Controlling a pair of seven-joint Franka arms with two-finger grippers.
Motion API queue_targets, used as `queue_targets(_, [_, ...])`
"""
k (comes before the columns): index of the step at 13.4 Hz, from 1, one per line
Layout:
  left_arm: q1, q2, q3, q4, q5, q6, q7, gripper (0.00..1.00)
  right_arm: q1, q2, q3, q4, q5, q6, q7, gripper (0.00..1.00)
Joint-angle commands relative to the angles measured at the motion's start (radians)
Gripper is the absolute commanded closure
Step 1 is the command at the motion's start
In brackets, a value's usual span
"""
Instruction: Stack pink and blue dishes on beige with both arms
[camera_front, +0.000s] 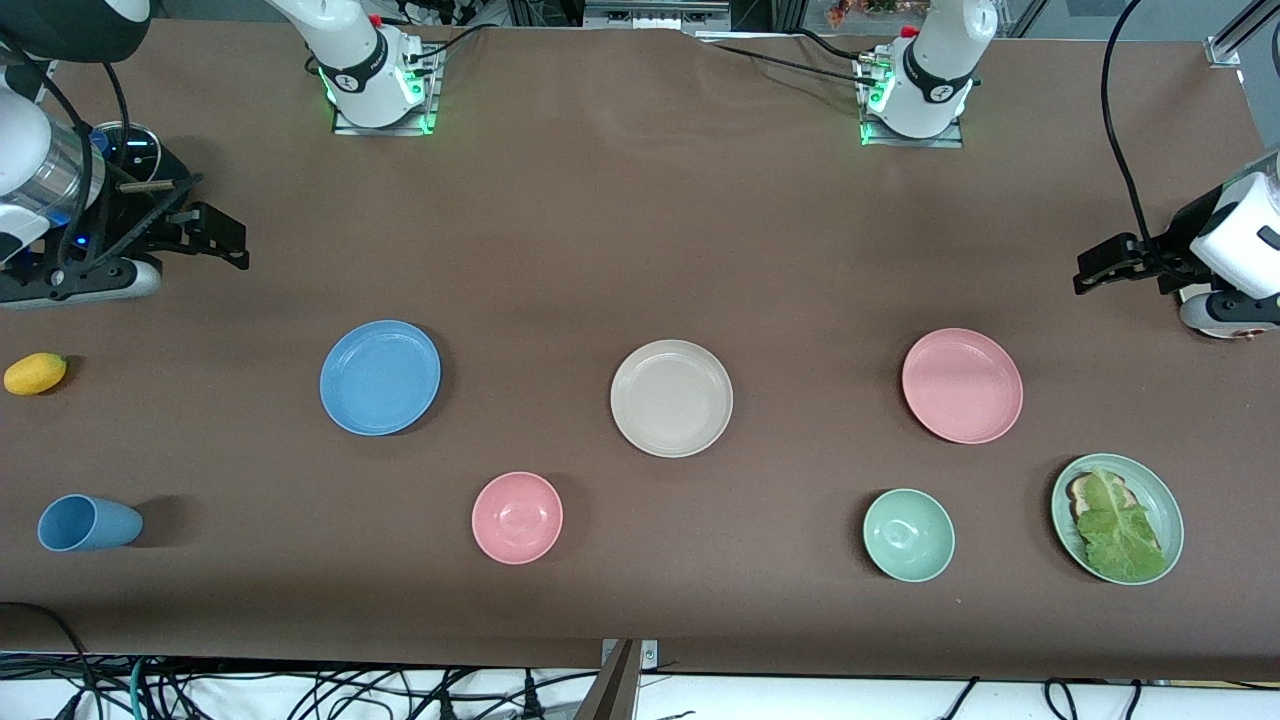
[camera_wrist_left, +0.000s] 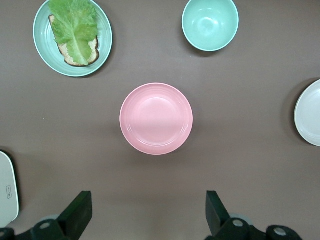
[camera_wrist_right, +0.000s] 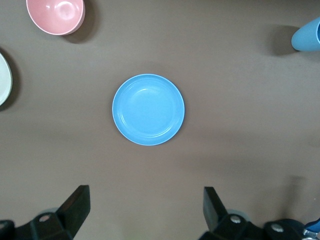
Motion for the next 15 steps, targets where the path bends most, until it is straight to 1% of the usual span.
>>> queue_targets(1, [-0.003,-0.007,-0.003,-0.002,0.019,-0.005,0.010,0.00,-0.001,0.002,-0.005,0.022,-0.001,-0.014,-0.001,0.00])
queue_targets(3, [-0.003,-0.007,-0.003,-0.002,0.019,-0.005,0.010,0.00,-0.001,-0.001,-0.003,0.022,-0.012,-0.010,0.002,0.00])
queue_targets(15, [0.001,-0.009,-0.003,-0.002,0.019,-0.009,-0.005,0.00,0.001,0.005,-0.005,0.022,-0.013,-0.005,0.005,0.00])
